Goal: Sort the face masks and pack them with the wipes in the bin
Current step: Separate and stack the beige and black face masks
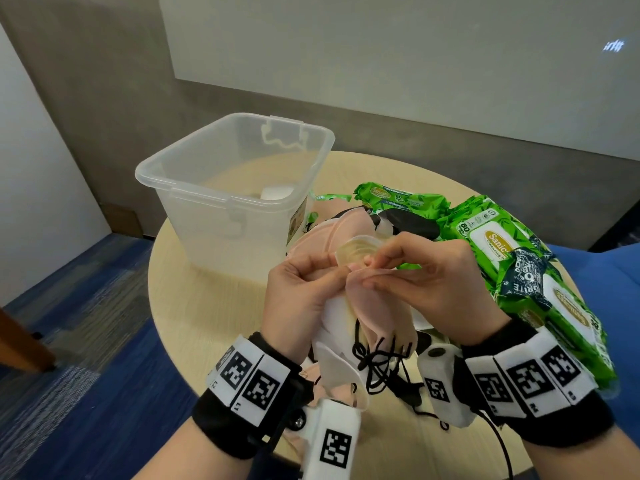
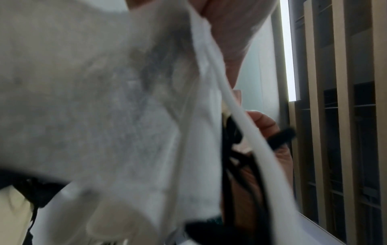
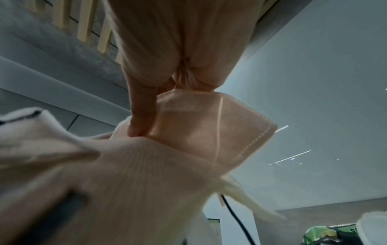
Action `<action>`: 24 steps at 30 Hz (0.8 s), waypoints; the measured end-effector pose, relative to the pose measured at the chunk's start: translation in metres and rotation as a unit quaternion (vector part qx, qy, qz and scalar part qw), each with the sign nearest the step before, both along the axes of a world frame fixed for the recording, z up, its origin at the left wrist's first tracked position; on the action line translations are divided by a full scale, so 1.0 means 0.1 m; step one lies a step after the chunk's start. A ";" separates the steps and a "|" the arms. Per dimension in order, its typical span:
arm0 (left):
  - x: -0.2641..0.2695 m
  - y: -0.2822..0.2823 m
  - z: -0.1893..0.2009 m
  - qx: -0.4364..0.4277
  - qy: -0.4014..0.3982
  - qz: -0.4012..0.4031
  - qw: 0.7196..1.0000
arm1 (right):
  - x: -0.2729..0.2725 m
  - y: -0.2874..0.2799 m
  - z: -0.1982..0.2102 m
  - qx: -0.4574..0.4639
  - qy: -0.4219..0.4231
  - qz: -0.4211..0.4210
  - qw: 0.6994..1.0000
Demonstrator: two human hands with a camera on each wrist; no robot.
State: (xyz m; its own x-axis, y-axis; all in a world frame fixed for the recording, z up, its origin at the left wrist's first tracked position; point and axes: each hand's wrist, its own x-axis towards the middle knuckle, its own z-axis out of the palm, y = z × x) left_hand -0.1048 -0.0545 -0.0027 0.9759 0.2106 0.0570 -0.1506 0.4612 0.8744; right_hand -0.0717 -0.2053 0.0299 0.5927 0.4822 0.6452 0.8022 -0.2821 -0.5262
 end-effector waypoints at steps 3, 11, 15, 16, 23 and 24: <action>-0.01 0.01 0.01 0.019 -0.005 0.011 1.000 | 0.03 -0.04 0.08 0.011 0.111 0.007 0.994; -0.04 0.04 0.03 0.050 -0.033 -0.009 0.998 | 0.07 -0.05 0.24 -0.053 0.159 -0.009 0.986; -0.05 0.05 0.03 0.050 -0.041 -0.019 0.998 | 0.07 -0.05 0.22 -0.065 0.126 -0.021 0.990; -0.06 0.05 0.03 0.054 -0.043 -0.019 0.997 | 0.08 -0.05 0.22 -0.079 0.110 -0.026 0.991; -0.06 0.05 0.05 0.065 -0.056 -0.002 0.996 | 0.10 -0.03 0.20 -0.156 0.068 -0.059 0.984; -0.06 0.05 0.06 0.070 -0.057 0.004 0.996 | 0.10 -0.03 0.21 -0.156 0.067 -0.057 0.984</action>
State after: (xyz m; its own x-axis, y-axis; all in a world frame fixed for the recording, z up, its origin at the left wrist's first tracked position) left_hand -0.1110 -0.0495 0.0030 0.9597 0.2014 0.1959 -0.2553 0.3343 0.9072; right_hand -0.0621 -0.2085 0.0511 0.7239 0.5703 0.3883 0.6854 -0.5303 -0.4989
